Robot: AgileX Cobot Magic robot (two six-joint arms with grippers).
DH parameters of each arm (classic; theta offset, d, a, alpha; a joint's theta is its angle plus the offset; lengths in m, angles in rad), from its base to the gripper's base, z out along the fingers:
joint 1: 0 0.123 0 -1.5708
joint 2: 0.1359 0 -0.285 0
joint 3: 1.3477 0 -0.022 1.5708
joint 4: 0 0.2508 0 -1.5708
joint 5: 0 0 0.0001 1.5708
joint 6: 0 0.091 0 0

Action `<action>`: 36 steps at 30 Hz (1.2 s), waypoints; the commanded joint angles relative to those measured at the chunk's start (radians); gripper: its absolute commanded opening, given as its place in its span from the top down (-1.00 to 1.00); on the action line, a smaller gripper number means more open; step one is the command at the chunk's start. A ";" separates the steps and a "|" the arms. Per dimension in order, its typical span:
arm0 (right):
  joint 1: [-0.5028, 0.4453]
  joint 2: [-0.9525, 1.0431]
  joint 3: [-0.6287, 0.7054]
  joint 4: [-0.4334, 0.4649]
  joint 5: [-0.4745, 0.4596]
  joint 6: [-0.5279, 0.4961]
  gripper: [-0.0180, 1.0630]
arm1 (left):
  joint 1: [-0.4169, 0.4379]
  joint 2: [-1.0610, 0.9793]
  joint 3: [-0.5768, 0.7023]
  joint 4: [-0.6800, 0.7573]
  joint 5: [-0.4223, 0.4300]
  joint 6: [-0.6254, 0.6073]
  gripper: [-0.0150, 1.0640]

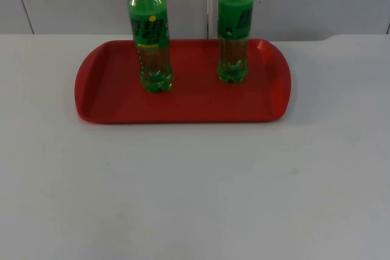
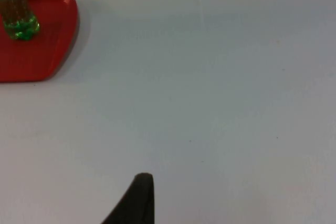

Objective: Place the bottle upright on the tray.

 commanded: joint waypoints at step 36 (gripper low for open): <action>-0.004 -0.004 0.003 -0.002 -0.006 -0.004 -0.98 | 0.448 -0.005 0.007 0.012 -0.008 -0.007 -0.97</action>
